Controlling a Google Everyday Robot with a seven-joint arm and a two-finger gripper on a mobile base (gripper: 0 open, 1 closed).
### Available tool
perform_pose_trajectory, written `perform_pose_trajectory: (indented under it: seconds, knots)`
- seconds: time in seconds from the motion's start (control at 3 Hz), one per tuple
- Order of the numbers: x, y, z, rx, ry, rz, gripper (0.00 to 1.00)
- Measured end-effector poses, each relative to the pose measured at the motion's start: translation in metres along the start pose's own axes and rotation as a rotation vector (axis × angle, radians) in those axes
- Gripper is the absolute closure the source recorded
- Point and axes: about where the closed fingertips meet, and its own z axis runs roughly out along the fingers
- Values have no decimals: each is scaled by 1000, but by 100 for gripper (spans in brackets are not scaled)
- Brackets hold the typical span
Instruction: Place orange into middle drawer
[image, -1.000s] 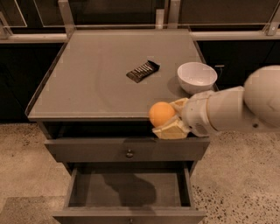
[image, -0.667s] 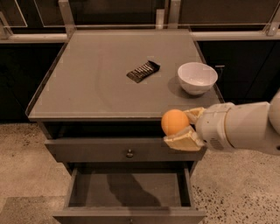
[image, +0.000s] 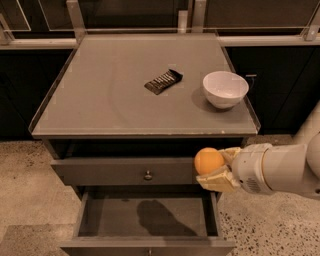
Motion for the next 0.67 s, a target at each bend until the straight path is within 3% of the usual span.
perform_pose_trajectory:
  seconds: [0.33,0.67]
  knots:
    - [42,-5,24,-46,34,77,100]
    - [73,-9,35,-49,56,139,100]
